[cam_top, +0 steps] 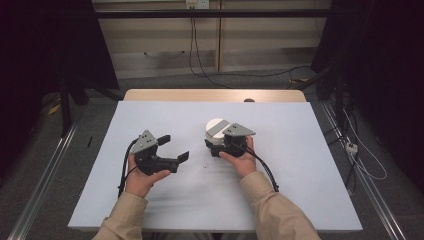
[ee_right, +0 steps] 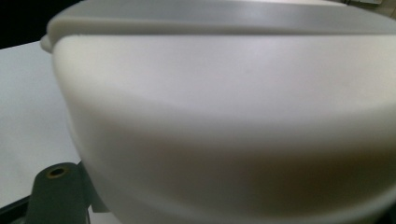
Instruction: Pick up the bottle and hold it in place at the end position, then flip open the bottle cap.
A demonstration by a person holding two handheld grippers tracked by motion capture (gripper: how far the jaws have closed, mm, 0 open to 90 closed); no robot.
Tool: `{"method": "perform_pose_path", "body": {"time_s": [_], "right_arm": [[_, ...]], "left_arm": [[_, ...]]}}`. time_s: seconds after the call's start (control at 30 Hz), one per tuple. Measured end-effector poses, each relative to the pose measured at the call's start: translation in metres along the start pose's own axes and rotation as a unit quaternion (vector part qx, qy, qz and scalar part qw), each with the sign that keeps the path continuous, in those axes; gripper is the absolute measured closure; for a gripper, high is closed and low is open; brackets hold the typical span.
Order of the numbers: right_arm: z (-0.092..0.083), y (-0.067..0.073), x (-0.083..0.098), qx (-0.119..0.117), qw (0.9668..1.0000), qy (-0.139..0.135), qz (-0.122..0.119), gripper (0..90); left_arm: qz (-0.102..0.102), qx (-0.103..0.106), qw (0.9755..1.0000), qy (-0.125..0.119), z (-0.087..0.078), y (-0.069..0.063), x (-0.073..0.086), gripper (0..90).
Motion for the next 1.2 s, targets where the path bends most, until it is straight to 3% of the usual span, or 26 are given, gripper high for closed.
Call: {"method": "perform_pose_path", "body": {"time_s": [0.3, 0.5, 0.57, 0.67, 0.73, 0.93, 1.2], "right_arm": [[0.0, 0.0, 0.0, 0.0, 1.0, 0.001, 0.0, 19.0], [0.0, 0.0, 0.0, 0.0, 1.0, 0.002, -0.001, 18.9], [0.0, 0.0, 0.0, 0.001, 1.0, 0.002, -0.001, 18.9], [0.0, 0.0, 0.0, 0.001, 1.0, 0.004, -0.001, 18.9], [0.0, 0.0, 0.0, 0.001, 1.0, 0.004, -0.001, 18.9], [0.0, 0.0, 0.0, 0.001, 1.0, 0.005, -0.001, 18.9], [0.0, 0.0, 0.0, 0.001, 1.0, 0.005, -0.002, 18.9]], "left_arm": [[-0.005, 0.007, 0.9999, 0.009, 0.01, 0.0, -0.004, 11.0], [0.005, 0.012, 0.9999, 0.011, 0.016, 0.001, -0.006, 26.4], [0.015, 0.017, 0.9996, 0.014, 0.018, 0.0, -0.007, 36.4], [0.015, 0.025, 0.9995, 0.01, 0.02, -0.001, -0.011, 39.2], [0.029, 0.022, 0.9993, 0.012, 0.022, -0.002, -0.014, 41.2], [0.03, 0.019, 0.9992, 0.015, 0.028, 0.001, -0.018, 46.4], [0.027, 0.042, 0.9984, 0.028, 0.036, 0.0, -0.025, 62.9]]}}
Point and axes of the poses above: each handheld gripper's, and its own axes: z roughly forward along the jaws, x roughly out of its underside, y roughly to its left, the point moved 5 cm from there along z, roughly forward along the jaws, and after that the axes turned 7 degrees about y, right-handed, at the moved point
